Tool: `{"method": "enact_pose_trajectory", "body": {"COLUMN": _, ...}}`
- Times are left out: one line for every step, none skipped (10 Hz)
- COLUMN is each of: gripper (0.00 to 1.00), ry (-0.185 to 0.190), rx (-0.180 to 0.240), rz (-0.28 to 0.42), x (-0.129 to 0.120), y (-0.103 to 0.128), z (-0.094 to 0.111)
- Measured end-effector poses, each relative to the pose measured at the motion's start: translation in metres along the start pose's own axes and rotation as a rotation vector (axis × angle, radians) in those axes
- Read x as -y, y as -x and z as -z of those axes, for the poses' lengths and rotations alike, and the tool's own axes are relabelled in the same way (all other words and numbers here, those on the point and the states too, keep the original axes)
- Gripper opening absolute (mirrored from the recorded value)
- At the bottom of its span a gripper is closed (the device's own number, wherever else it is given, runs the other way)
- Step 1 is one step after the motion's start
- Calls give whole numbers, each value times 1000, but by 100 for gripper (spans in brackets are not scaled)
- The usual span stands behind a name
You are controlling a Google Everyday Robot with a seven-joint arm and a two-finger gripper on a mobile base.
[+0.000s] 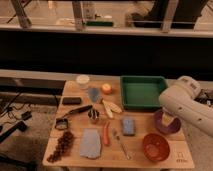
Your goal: Place sponge in paper cup
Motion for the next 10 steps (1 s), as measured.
{"method": "enact_pose_trajectory", "body": {"gripper": 80, "ry": 1, "rx": 10, "rz": -32, "x": 2, "y": -3, "z": -1}}
{"method": "enact_pose_trajectory", "body": {"gripper": 80, "ry": 5, "rx": 19, "rz": -60, "x": 3, "y": -4, "z": -1}}
{"method": "enact_pose_trajectory", "body": {"gripper": 80, "ry": 11, "rx": 34, "rz": -93, "x": 5, "y": -3, "z": -2}}
{"method": "enact_pose_trajectory", "body": {"gripper": 80, "ry": 18, "rx": 44, "rz": -115, "x": 6, "y": -4, "z": -2}}
{"method": "enact_pose_trajectory", "body": {"gripper": 80, "ry": 28, "rx": 54, "rz": -143, "x": 8, "y": -5, "z": -3}}
{"method": "enact_pose_trajectory", "body": {"gripper": 80, "ry": 38, "rx": 64, "rz": -171, "x": 9, "y": -6, "z": -4}}
{"method": "enact_pose_trajectory", "body": {"gripper": 80, "ry": 51, "rx": 76, "rz": -206, "x": 11, "y": -4, "z": -5}}
{"method": "enact_pose_trajectory", "body": {"gripper": 80, "ry": 61, "rx": 83, "rz": -233, "x": 13, "y": -4, "z": -6}}
{"method": "enact_pose_trajectory", "body": {"gripper": 80, "ry": 74, "rx": 90, "rz": -280, "x": 15, "y": -4, "z": -7}}
{"method": "enact_pose_trajectory", "body": {"gripper": 80, "ry": 82, "rx": 91, "rz": -322, "x": 16, "y": -5, "z": -8}}
